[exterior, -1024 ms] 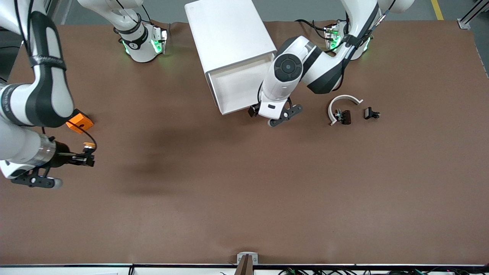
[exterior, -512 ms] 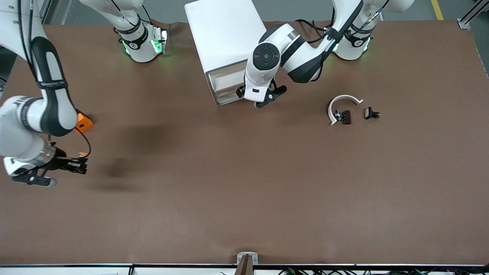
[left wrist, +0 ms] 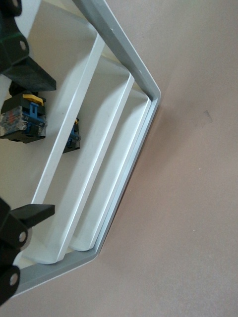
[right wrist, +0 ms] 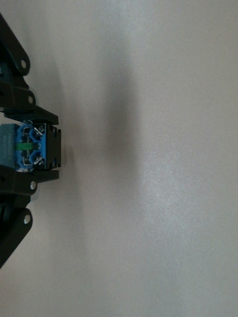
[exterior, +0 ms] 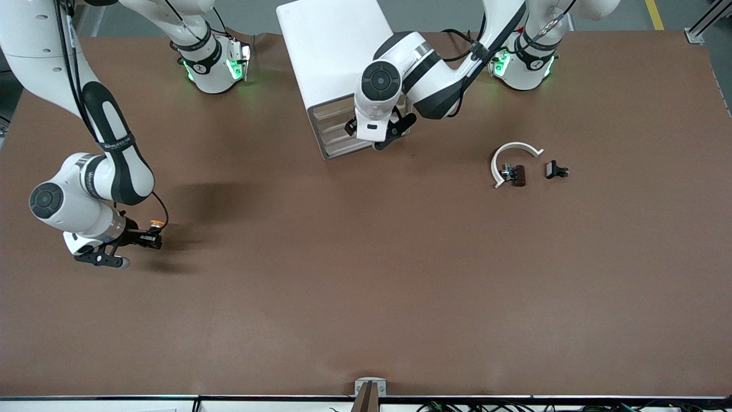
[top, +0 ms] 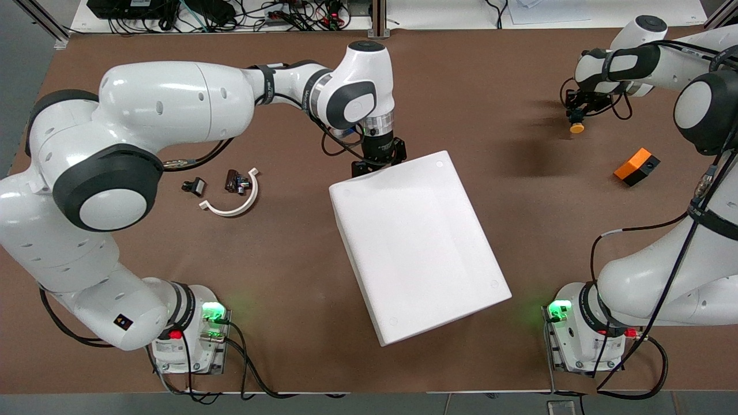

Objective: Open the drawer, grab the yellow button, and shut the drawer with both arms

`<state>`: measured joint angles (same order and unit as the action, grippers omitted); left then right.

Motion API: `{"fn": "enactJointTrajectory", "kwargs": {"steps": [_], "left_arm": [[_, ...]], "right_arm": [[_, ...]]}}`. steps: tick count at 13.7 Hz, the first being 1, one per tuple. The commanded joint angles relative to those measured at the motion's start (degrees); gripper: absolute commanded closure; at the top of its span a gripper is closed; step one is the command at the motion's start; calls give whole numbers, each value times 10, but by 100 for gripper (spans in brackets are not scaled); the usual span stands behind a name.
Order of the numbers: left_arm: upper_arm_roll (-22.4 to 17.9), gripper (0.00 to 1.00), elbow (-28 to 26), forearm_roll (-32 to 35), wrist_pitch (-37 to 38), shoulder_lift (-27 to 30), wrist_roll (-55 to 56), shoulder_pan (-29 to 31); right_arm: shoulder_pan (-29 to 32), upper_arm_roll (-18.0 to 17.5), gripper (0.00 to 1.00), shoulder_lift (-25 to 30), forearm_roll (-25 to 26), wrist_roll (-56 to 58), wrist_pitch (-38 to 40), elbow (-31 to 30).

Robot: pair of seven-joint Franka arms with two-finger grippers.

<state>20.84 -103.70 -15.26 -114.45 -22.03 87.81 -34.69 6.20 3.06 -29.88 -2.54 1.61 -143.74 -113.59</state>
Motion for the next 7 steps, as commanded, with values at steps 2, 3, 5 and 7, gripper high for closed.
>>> {"fn": "enactJointTrajectory", "kwargs": {"steps": [2, 3, 5, 7], "left_arm": [[1, 0, 9, -9, 5, 2, 14, 6], [-4, 0, 10, -5, 5, 2, 11, 10], [-15, 0, 17, 30, 5, 5, 1, 45], [-15, 0, 35, 99, 6, 7, 3, 72]], "right_arm": [[0, -4, 100, -5, 6, 4, -13, -3], [0, -4, 100, -11, 7, 12, -22, -3], [-1, -4, 100, -15, 7, 43, -31, -3], [0, -4, 100, -15, 8, 81, -34, -3]]}}
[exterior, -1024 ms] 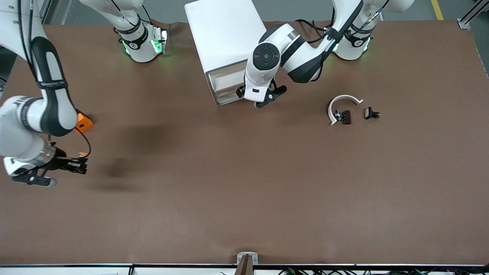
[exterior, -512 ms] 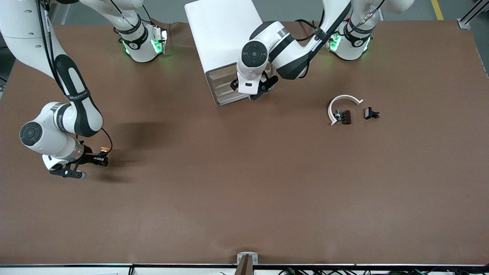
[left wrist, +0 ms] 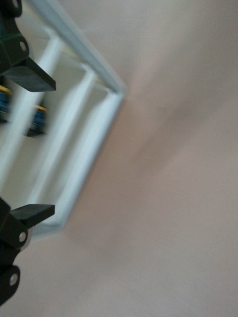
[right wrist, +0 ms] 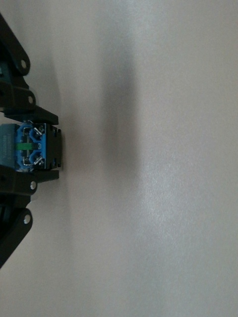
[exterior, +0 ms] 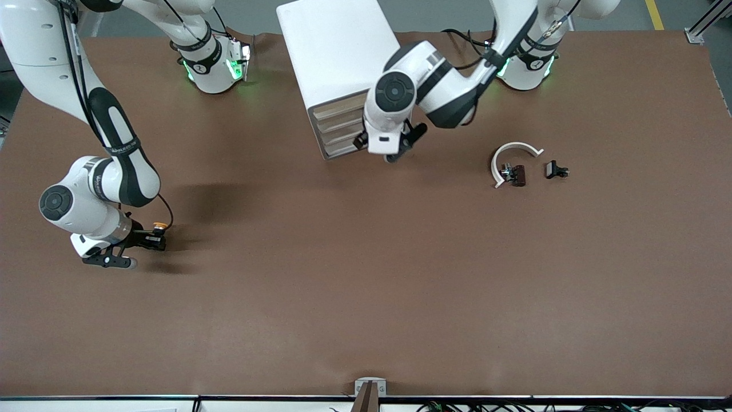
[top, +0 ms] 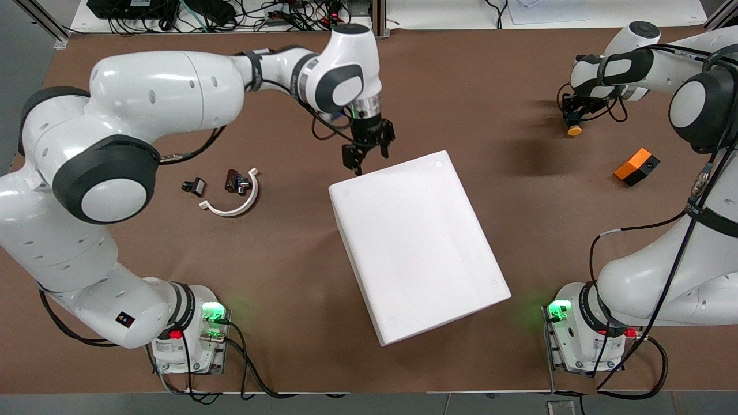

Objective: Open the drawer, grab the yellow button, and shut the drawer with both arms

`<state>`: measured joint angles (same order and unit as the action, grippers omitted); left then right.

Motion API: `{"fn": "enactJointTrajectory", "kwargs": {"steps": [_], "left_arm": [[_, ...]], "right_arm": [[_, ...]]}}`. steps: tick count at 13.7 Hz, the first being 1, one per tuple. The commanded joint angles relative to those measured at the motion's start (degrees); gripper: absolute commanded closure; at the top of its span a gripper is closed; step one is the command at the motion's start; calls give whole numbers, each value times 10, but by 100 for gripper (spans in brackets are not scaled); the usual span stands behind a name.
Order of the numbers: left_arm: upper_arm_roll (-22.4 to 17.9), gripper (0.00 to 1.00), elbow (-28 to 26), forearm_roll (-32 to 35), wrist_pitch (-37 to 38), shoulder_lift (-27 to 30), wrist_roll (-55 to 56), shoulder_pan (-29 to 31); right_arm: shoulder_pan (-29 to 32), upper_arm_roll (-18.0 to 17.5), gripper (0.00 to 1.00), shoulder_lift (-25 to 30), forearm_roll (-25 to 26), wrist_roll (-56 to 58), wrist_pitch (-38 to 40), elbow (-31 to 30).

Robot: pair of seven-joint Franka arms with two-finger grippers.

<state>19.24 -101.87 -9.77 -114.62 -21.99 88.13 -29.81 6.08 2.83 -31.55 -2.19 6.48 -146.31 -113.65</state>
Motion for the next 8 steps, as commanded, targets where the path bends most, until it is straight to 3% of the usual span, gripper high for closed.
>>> {"fn": "enactJointTrajectory", "kwargs": {"steps": [1, 2, 3, 5, 8], "left_arm": [[0, 0, 25, 73, 7, 12, 0, 43], [1, 0, 36, 98, 8, 18, -2, 66], [1, 0, 49, 114, 8, 22, -2, 79], [1, 0, 61, 130, 8, 40, -7, 117], [2, 0, 61, 145, 9, 75, -110, 179]], "right_arm": [[4, -2, 100, 2, 3, 46, -13, -2], [6, -2, 31, 2, 2, 39, -8, 3], [9, -2, 0, 2, 1, 37, -6, 4], [8, -1, 0, 5, 1, 35, 9, 15], [8, 0, 0, 34, 3, 35, 115, 47]]}}
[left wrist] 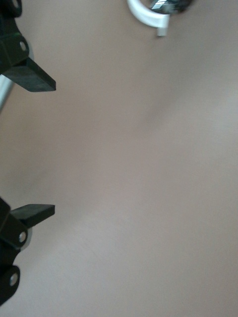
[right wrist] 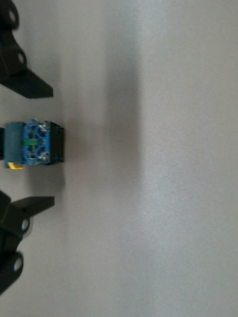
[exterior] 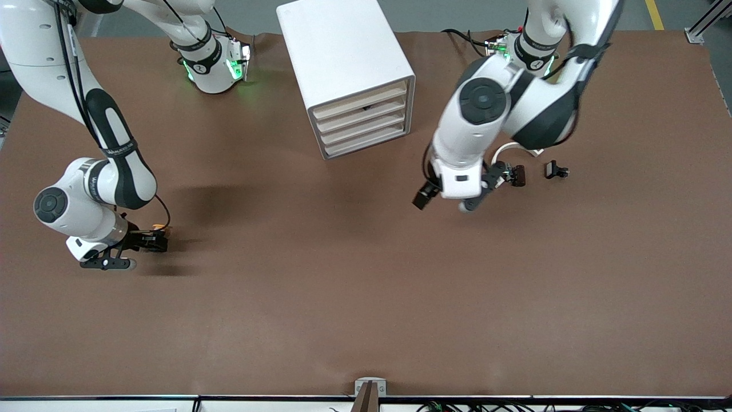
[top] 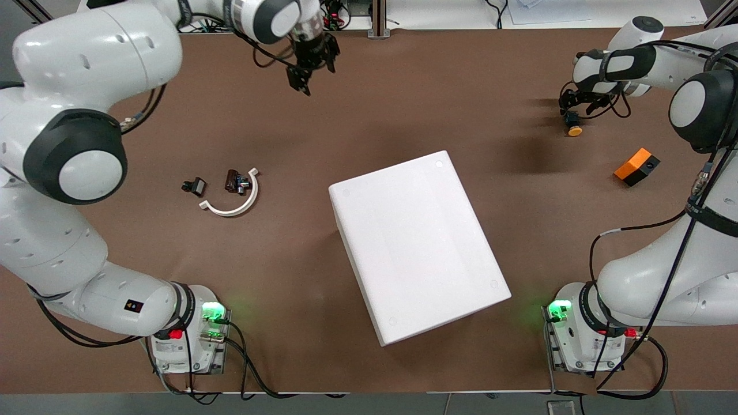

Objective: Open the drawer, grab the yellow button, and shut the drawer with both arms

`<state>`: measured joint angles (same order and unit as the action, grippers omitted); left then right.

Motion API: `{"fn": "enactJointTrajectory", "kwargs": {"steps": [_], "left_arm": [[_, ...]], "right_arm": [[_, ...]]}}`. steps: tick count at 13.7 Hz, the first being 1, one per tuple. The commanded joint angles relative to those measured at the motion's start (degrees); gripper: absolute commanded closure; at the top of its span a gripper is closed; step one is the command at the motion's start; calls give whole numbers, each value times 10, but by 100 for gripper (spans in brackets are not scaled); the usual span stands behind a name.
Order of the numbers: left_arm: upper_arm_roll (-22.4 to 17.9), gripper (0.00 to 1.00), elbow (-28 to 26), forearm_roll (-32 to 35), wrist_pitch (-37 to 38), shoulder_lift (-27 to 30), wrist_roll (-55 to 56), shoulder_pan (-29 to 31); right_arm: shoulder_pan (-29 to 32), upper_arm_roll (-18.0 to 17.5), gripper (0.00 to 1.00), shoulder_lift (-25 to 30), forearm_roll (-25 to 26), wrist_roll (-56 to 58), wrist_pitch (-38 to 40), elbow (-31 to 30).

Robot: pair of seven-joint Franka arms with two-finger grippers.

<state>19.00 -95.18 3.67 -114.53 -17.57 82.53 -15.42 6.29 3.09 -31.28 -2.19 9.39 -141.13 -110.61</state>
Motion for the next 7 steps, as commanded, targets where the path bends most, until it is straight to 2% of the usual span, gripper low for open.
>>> {"fn": "enactJointTrajectory", "kwargs": {"steps": [1, 4, 7], "left_arm": [[4, 0, -5, 11, 18, 40, -86, 60], [5, 0, 9, 8, 40, 61, -133, 123], [3, 0, 61, 12, 90, 61, -250, 177]], "right_arm": [[7, -2, 0, 53, 3, 6, 100, 21], [10, 10, 0, 128, 5, 6, 206, 30], [11, 10, 0, 194, 6, 3, 348, 78]]}}
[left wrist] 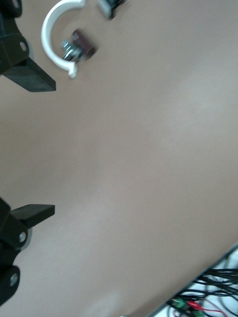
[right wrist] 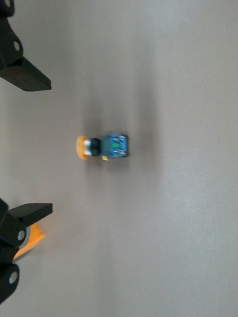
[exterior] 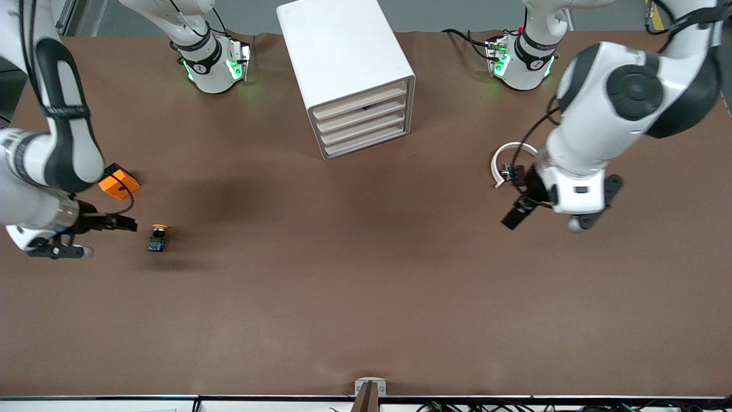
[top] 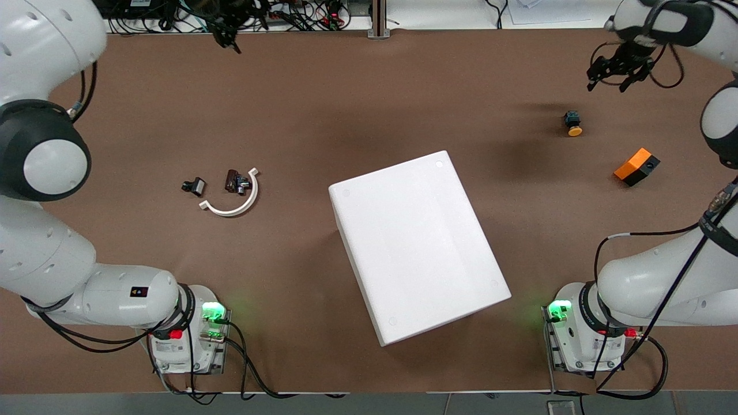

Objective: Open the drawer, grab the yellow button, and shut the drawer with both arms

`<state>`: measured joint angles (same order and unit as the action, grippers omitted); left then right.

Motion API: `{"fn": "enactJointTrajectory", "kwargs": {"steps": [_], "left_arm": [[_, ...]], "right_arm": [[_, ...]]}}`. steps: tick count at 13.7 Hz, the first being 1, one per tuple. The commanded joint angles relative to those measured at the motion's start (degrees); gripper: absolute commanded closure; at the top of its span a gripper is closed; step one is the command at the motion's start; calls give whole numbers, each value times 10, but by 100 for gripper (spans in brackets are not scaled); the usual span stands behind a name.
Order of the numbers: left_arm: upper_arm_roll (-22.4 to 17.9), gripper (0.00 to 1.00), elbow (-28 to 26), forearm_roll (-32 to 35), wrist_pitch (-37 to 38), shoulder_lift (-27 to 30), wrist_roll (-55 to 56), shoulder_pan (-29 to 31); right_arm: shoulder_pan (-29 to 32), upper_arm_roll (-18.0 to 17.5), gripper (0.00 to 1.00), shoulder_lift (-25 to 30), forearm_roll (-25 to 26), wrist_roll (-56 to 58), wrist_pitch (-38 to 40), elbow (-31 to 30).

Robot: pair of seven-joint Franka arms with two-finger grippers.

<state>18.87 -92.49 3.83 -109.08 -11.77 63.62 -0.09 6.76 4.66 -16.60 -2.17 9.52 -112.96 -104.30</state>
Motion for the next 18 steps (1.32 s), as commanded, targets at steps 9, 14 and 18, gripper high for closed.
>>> {"fn": "enactJointTrajectory", "kwargs": {"steps": [9, 14, 18], "left_arm": [[7, 0, 100, 10, 158, 19, -332, 124], [-94, 0, 71, 6, 207, 100, -436, 51], [-160, 0, 31, 3, 231, 147, -518, 5]], "right_arm": [[-17, -14, 0, 106, 32, -9, 360, 179], [-19, -10, 0, 105, 34, -9, 357, 180], [-20, -11, 0, 103, 33, -10, 348, 190]]}}
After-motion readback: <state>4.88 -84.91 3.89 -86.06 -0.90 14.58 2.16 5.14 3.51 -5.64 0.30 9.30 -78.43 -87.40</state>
